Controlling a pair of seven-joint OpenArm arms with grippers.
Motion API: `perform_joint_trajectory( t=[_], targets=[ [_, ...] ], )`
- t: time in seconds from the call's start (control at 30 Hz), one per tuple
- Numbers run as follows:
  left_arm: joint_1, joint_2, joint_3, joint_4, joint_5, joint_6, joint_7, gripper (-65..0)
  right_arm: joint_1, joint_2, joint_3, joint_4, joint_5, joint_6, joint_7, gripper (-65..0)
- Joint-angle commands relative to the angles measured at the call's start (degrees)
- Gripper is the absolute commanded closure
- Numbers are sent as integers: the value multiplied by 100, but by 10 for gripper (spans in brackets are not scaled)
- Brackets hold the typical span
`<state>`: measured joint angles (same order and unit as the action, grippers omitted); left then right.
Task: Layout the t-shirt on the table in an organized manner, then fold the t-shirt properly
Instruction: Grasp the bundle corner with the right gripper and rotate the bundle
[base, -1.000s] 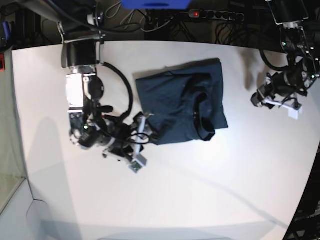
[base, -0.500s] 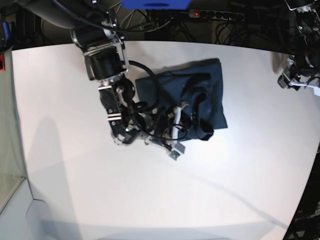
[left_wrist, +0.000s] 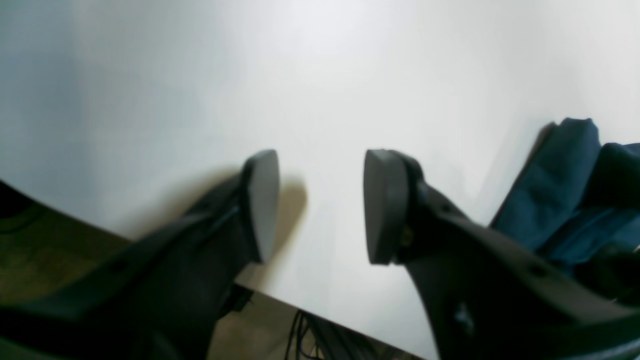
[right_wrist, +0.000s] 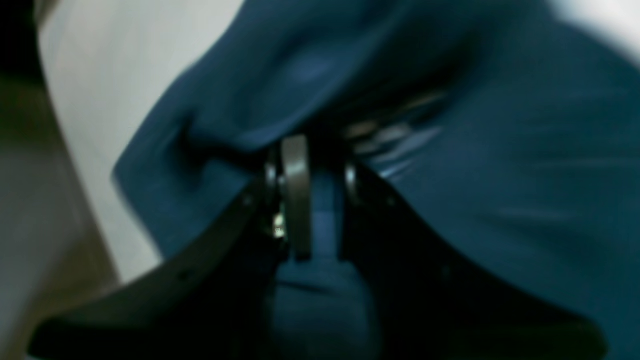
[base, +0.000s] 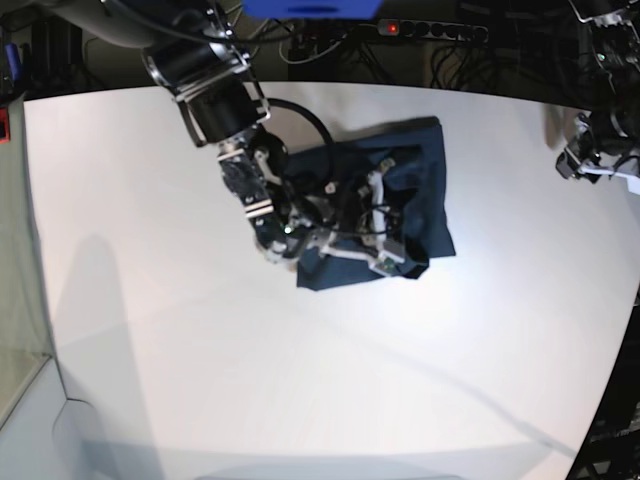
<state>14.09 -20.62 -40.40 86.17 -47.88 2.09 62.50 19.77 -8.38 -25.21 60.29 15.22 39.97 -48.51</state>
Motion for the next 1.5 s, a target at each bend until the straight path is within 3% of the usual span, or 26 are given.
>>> perform_joint_trajectory(
  t=[0.0,0.1,0.27,0.57,0.7,0.93,1.13,1.37,1.47],
  targets=[
    [-42,-114,-26,64,-78,-2,-65,-272,102,-62,-200,191,108,3,56,-73],
    [-103,-114,-17,55,-78,-2,-65,-272,-47,-62,-833,498,108,3,12,-73],
    [-156,-105,-17,55,-78,-2,-65,-272,-126,-62,-1597,1114,108,3,-507,-73],
    [-156,-78,-17,64,-78,-2,-48,-272,-135,218,-1694,2758,108,3,-947,-72],
    [-112,-78,-26,91,-78,-2,-39,-272,49,157,-1176,2344,100,3,-683,-73],
    [-50,-70,-26,99,-105,-2,-21,-272,841,-62,-692,463,108,3,38,-72],
    [-33,-78,-26,99,-87,-2,-30,-272,972,-62,-674,-240,108,3,504,-73],
    [-33,-61,-17,99,-105,-2,-13,-272,937,-62,-666,-900,135,3,1427,-72],
    [-42,-52,220,99,-131,-2,-21,-272,929,-62,-797,-882,451,3,1453,-72]
  ],
)
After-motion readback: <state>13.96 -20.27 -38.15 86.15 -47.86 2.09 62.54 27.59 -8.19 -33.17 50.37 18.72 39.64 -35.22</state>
